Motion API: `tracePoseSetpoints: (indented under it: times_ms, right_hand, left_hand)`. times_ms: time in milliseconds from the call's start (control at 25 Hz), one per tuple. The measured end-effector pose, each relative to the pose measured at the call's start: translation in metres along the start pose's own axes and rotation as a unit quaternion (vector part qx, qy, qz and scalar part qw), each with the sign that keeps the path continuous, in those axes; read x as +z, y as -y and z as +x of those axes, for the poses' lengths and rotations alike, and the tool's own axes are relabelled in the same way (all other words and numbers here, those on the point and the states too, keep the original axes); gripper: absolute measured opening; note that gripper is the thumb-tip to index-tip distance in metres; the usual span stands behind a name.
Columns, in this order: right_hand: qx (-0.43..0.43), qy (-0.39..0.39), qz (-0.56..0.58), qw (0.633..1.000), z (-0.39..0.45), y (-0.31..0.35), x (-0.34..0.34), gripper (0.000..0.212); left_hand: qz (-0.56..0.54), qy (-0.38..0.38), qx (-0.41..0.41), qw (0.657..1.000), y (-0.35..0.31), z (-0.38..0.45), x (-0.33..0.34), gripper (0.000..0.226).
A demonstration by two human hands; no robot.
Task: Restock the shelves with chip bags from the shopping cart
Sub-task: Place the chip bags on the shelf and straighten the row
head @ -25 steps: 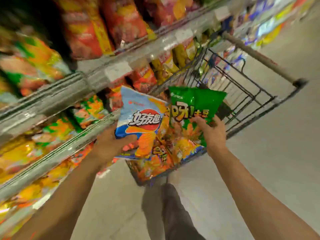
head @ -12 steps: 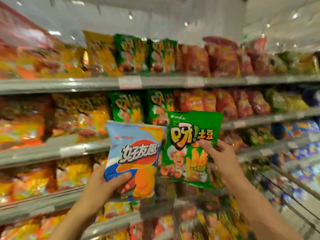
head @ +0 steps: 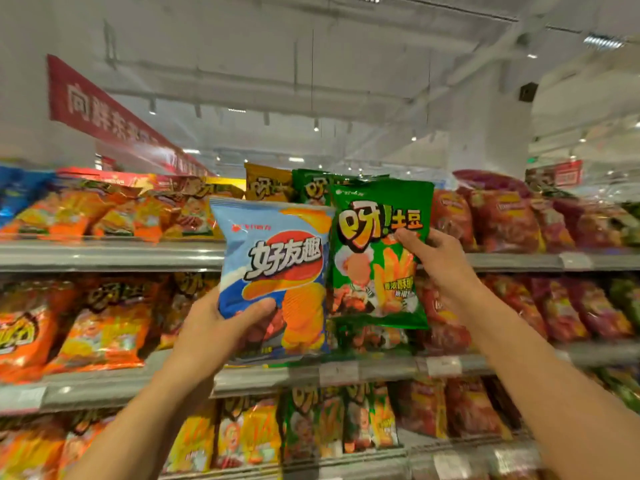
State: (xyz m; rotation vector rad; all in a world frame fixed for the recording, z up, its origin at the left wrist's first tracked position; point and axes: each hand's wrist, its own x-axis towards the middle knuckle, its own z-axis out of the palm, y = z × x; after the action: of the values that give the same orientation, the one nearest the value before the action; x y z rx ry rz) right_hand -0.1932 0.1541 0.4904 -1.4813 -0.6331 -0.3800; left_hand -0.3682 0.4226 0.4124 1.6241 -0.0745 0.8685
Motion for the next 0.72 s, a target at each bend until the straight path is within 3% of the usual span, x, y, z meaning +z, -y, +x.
tracePoseSetpoints:
  times_ms: [280, 480, 640, 720]
  right_hand:
    - [0.004, -0.025, 0.033, 0.999, 0.127, 0.012, -0.034, 0.016]
    - [0.039, -0.064, 0.09, 0.993, 0.204, -0.006, -0.053, 0.032]
    - [0.047, -0.064, 0.088, 0.993, 0.243, -0.031, -0.05, 0.017]
    - [0.067, -0.054, 0.057, 0.995, 0.256, -0.044, -0.044, 0.019]
  left_hand:
    - [-0.004, -0.022, -0.007, 1.0, -0.006, 0.087, 0.032, 0.026]
    - [-0.031, -0.013, -0.025, 0.999, 0.006, 0.13, 0.043, 0.04]
    - [-0.03, -0.025, -0.04, 0.998, 0.024, 0.148, 0.045, 0.052]
    - [-0.042, -0.01, -0.059, 0.997, 0.029, 0.155, 0.042, 0.051]
